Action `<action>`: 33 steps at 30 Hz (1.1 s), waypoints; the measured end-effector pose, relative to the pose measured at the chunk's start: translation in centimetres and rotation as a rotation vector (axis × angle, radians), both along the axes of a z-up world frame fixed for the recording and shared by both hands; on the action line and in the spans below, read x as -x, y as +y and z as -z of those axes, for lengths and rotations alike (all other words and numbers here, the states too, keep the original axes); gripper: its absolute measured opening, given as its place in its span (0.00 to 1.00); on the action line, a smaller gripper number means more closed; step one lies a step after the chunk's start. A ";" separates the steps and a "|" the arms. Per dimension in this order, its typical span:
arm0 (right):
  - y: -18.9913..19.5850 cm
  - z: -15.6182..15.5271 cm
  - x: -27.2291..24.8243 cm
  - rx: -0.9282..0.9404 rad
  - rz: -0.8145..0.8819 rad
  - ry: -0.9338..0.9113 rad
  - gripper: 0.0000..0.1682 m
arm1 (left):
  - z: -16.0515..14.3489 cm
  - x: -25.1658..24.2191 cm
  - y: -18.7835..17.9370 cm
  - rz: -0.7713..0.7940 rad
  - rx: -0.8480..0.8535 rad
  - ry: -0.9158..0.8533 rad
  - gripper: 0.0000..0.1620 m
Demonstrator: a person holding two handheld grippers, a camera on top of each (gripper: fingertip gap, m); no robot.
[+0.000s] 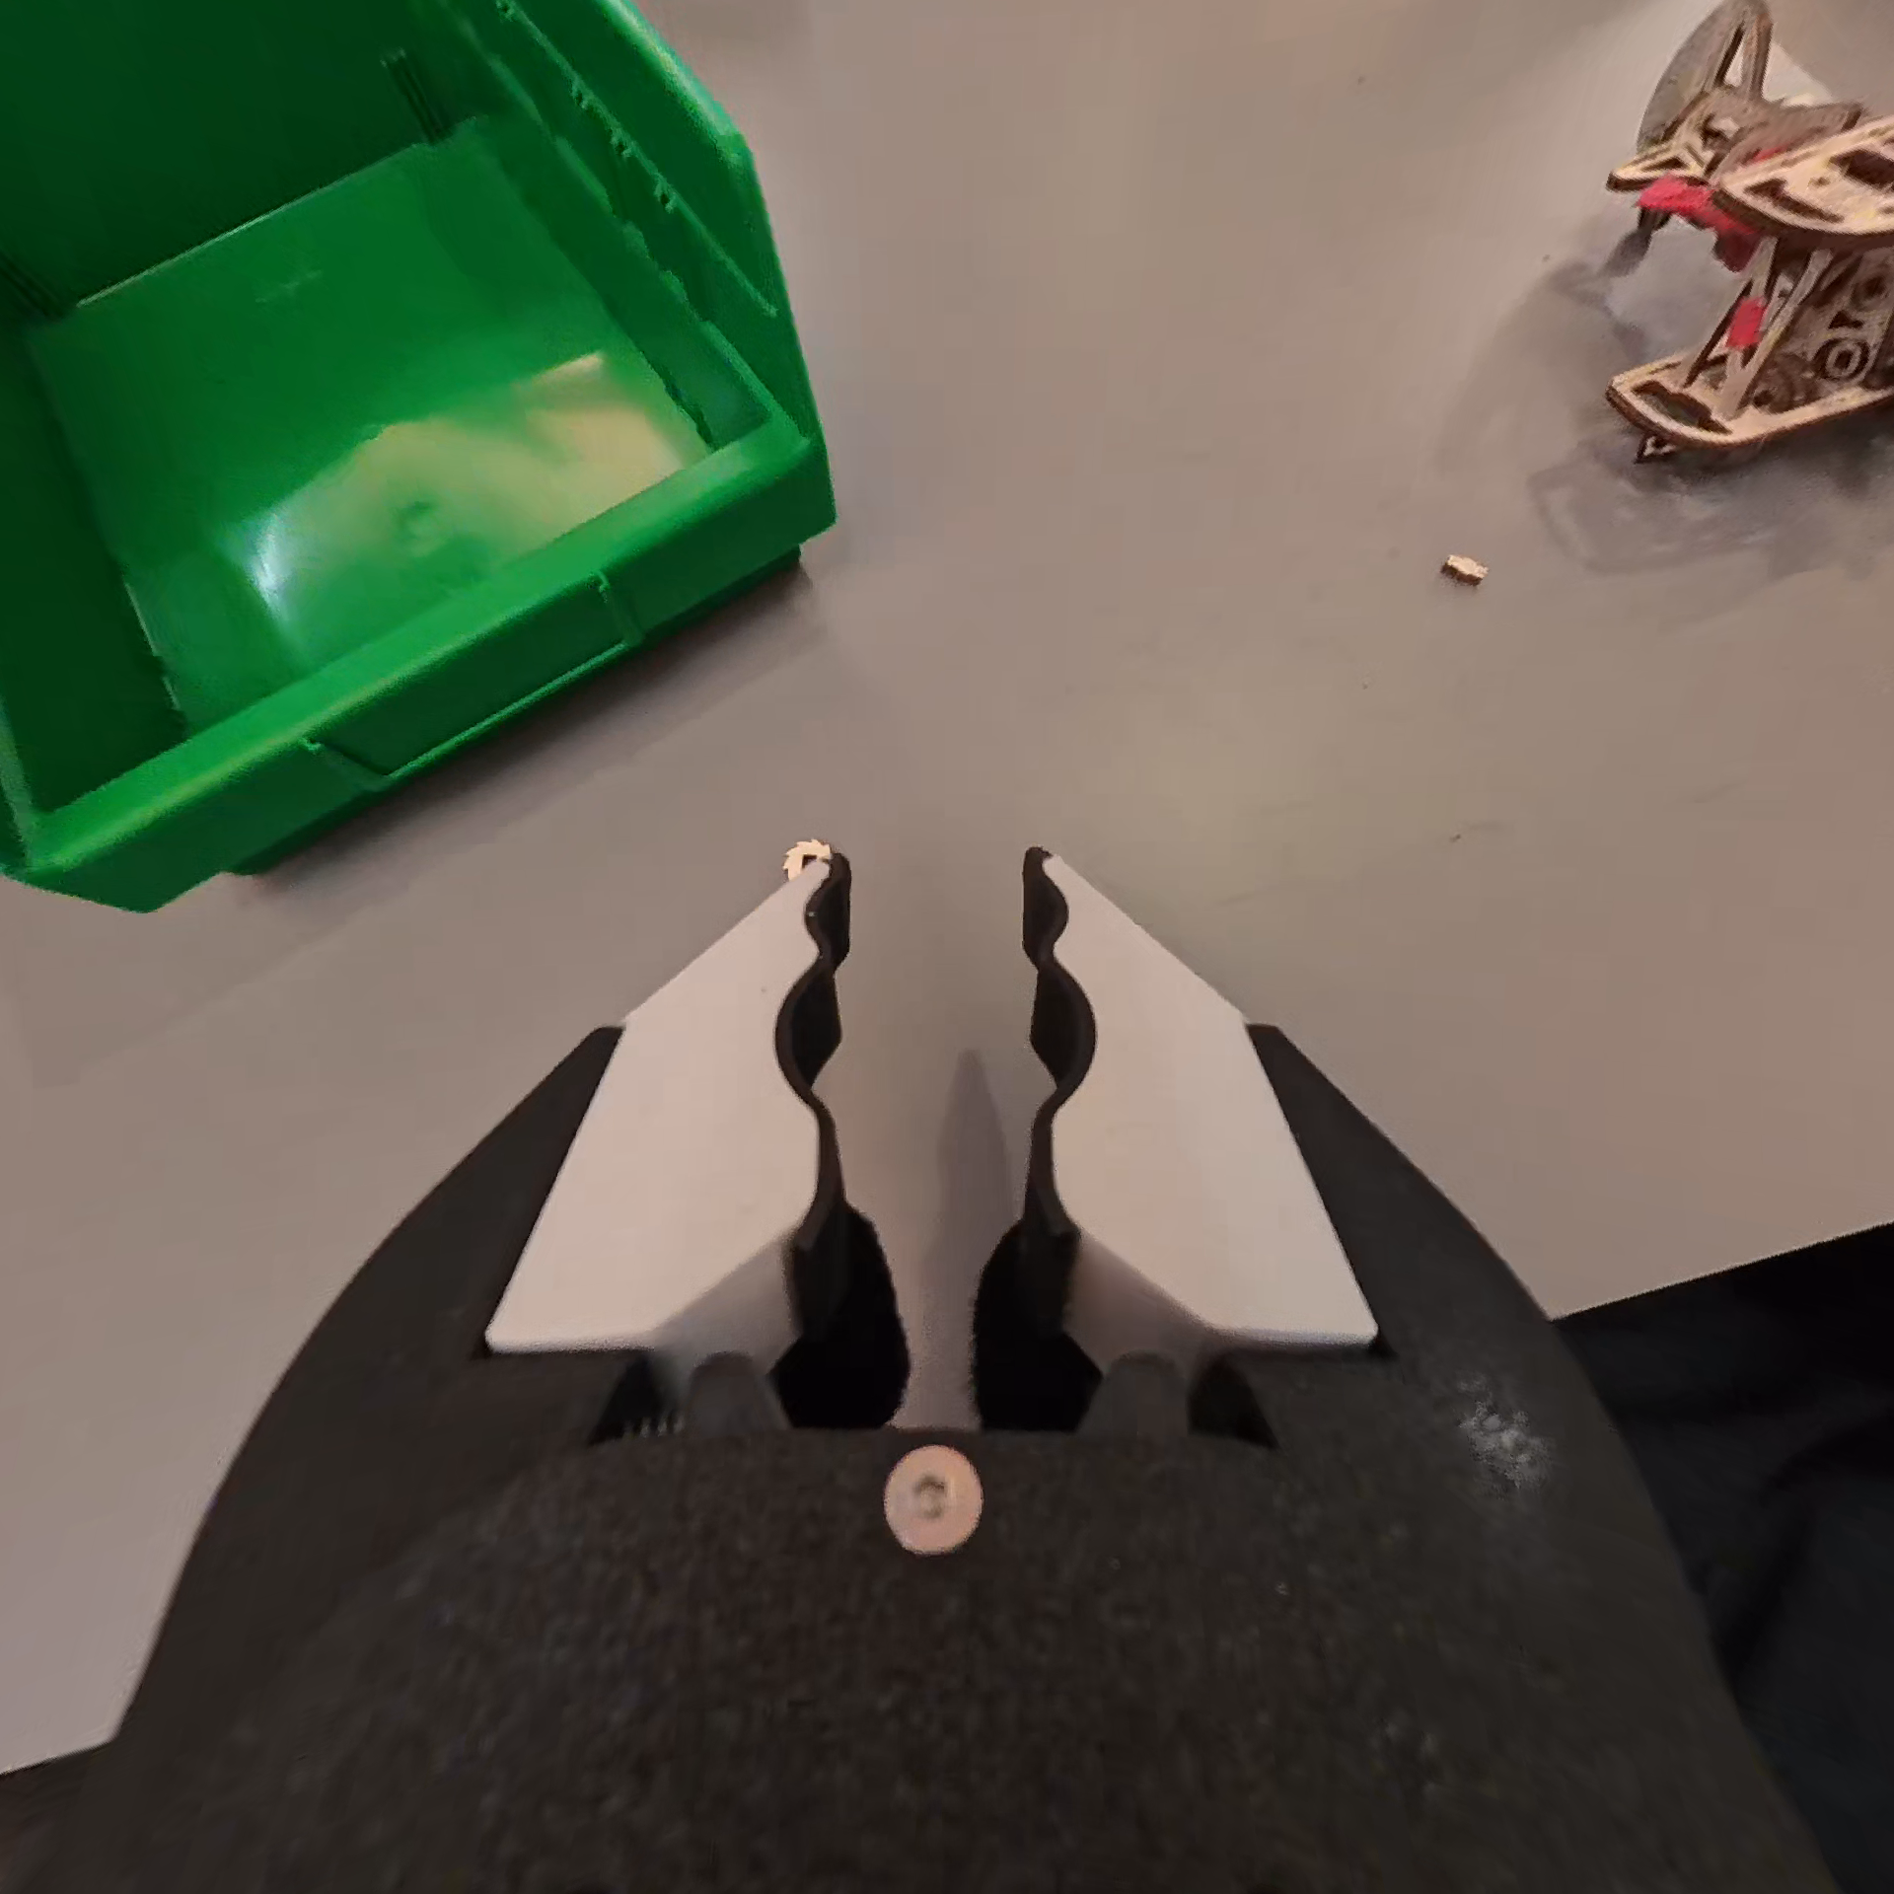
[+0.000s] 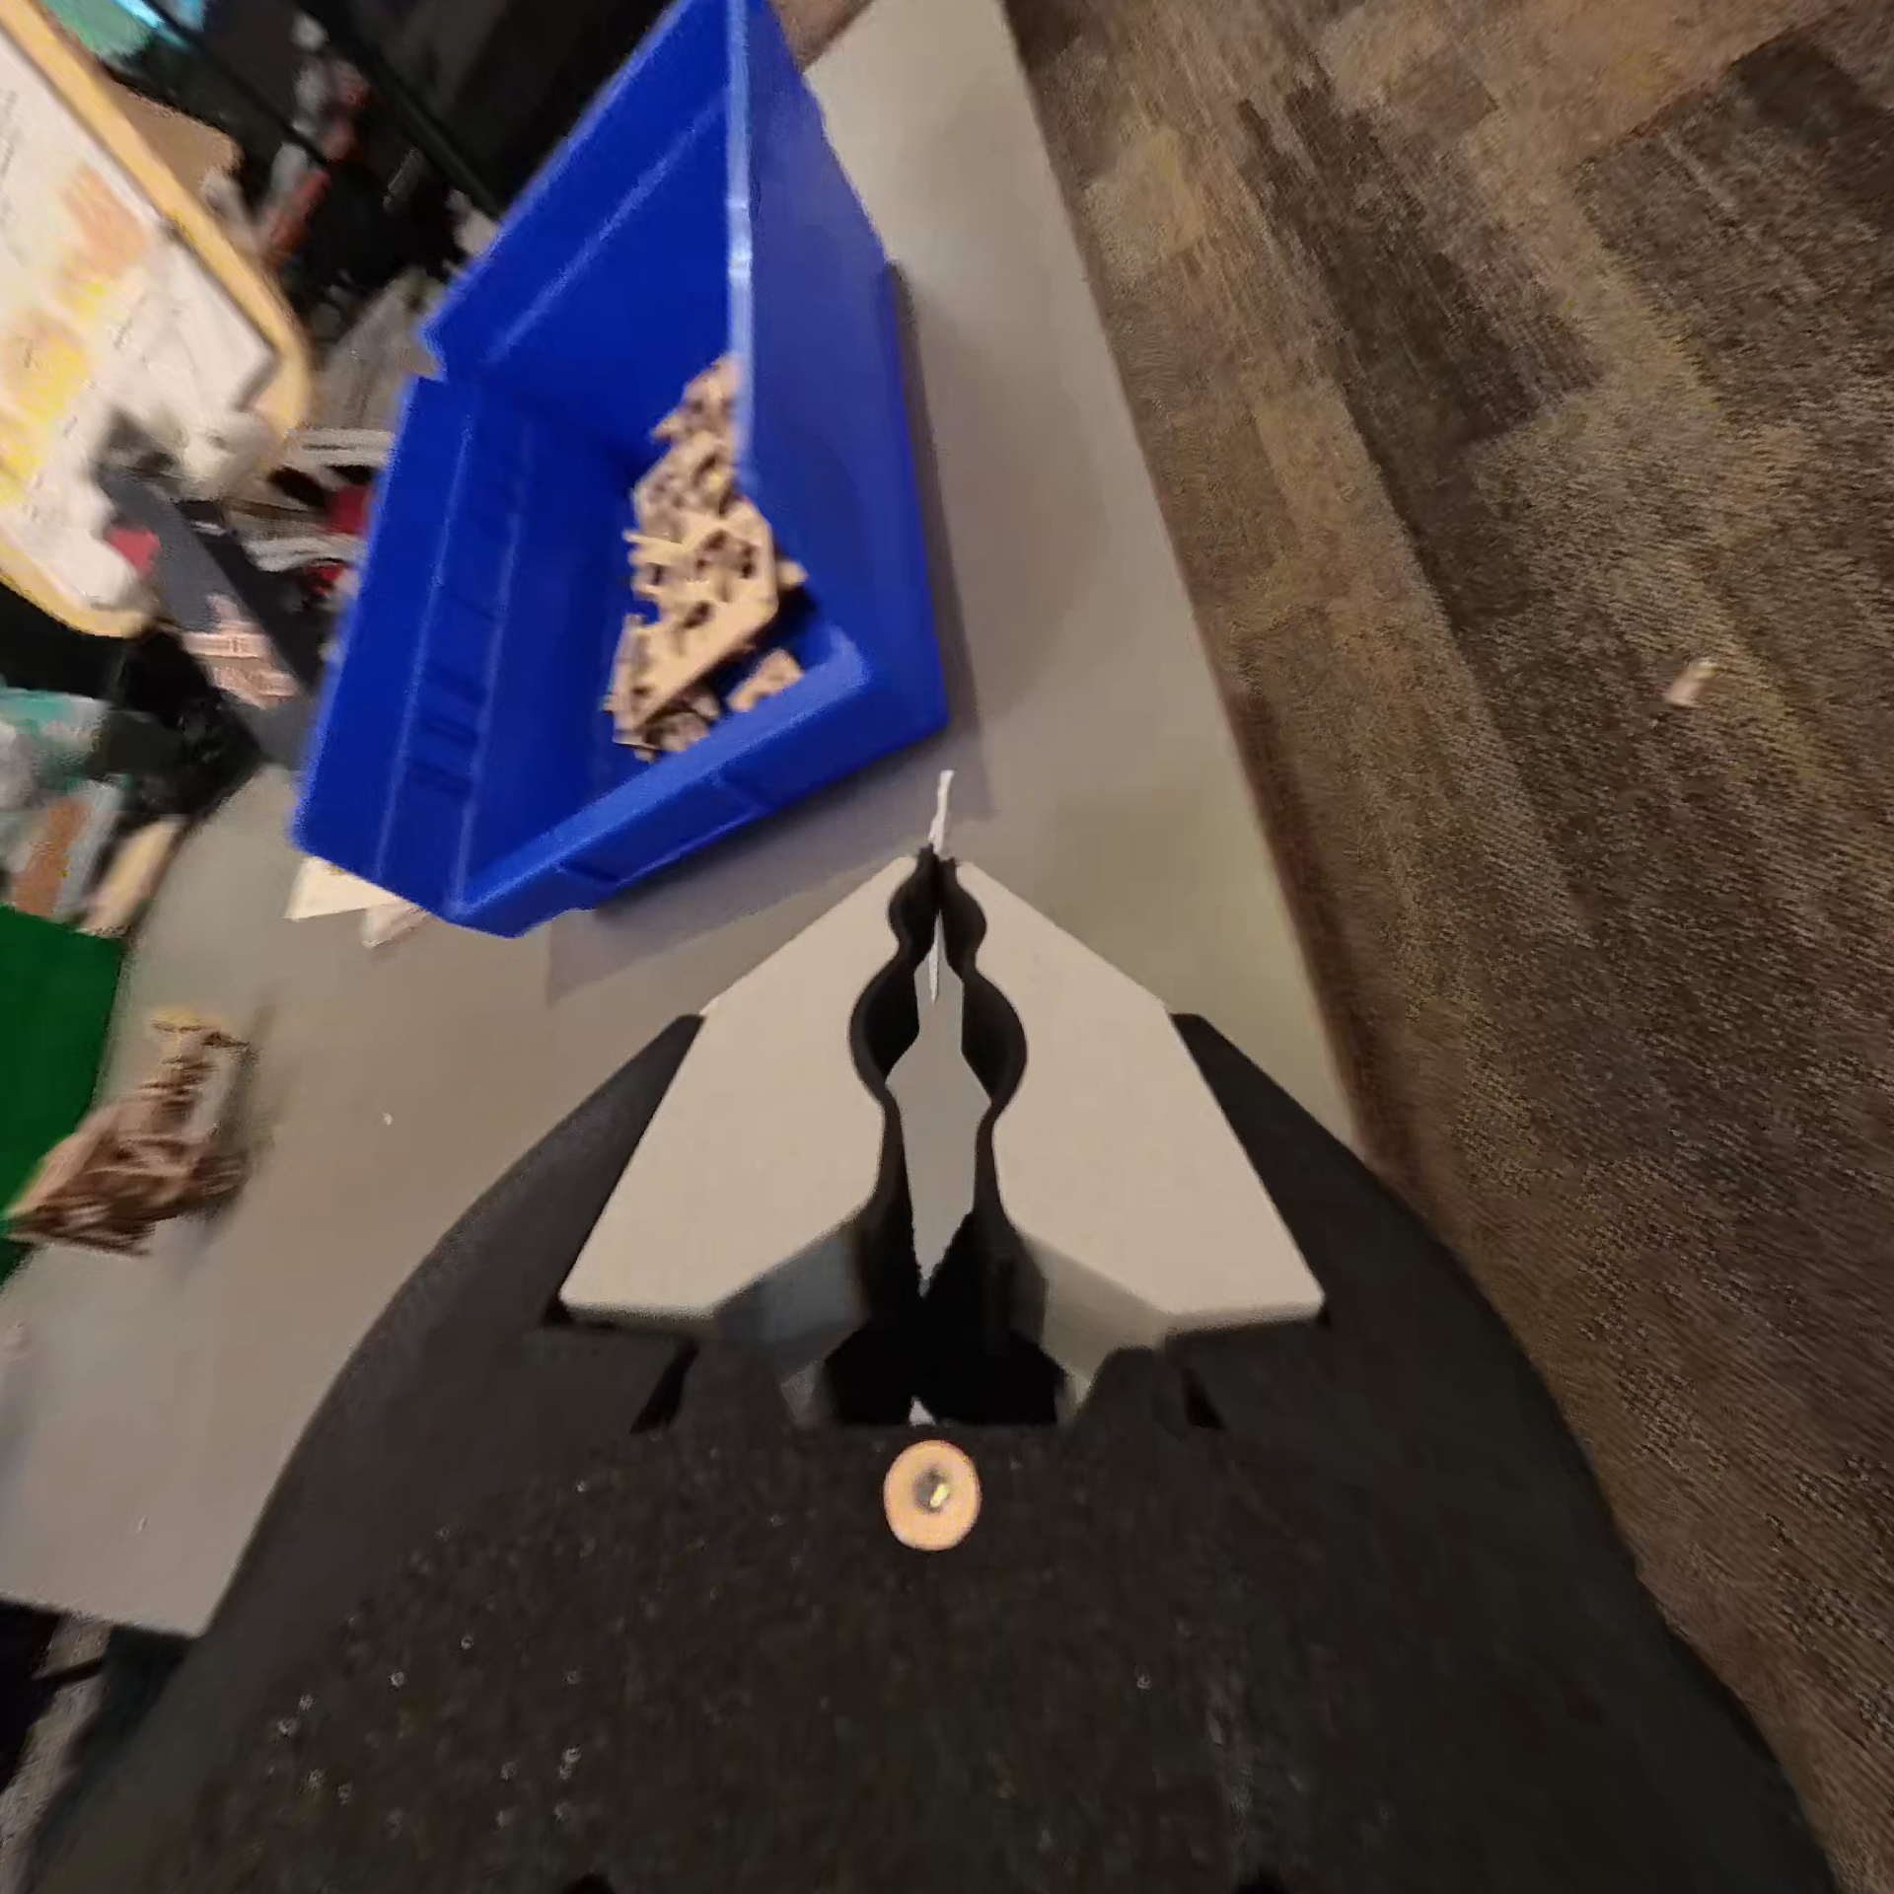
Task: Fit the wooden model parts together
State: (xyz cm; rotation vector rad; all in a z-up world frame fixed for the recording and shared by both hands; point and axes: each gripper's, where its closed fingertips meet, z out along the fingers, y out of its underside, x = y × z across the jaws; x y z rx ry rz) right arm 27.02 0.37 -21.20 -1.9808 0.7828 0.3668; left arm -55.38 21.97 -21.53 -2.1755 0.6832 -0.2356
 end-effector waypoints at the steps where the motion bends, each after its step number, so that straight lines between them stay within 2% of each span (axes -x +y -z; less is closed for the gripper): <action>1: -0.8 0.9 -1.0 0.055 0.023 -0.037 0.00 | 0.1 0.0 0.1 -0.008 0.004 -0.021 0.19; 4: -3.9 3.1 -4.2 0.199 0.112 -0.152 0.00 | 1.3 0.8 0.5 -0.043 0.039 -0.039 0.19; 7: -7.4 3.7 -6.8 0.297 0.232 -0.247 0.00 | 2.5 2.1 1.1 -0.069 0.052 0.023 0.20; 12: -9.7 5.0 -6.9 0.457 0.240 -0.289 0.00 | 4.2 2.8 2.9 -0.071 0.078 0.070 0.20; 15: -9.7 5.6 -5.9 0.474 0.204 -0.251 0.00 | 5.3 2.4 3.8 -0.041 0.115 0.074 0.20; 17: -9.7 4.1 -6.0 0.434 0.243 -0.286 0.00 | 5.6 2.1 4.3 -0.033 0.113 0.071 0.17; 18: -9.1 1.9 -6.1 0.353 0.272 -0.319 0.00 | 5.7 2.0 4.4 -0.031 0.116 0.072 0.17; 21: -4.9 -5.3 -5.0 0.052 0.243 -0.388 0.00 | 5.8 1.5 4.4 -0.011 0.106 0.063 0.07; 26: 4.8 -13.4 -1.6 -0.284 0.007 -0.300 0.00 | 5.7 1.2 4.5 0.011 0.077 0.097 0.07; 28: 9.6 -13.7 -0.5 -0.226 -0.095 -0.255 0.00 | 5.7 1.0 4.3 0.019 0.068 0.113 0.07; 31: 17.2 -10.0 0.5 0.027 -0.249 -0.271 0.00 | 5.4 0.2 3.8 0.025 0.062 0.096 0.07; 33: 22.2 -7.4 1.6 0.130 -0.348 -0.278 0.00 | 4.4 -0.9 3.3 0.048 0.045 0.066 0.07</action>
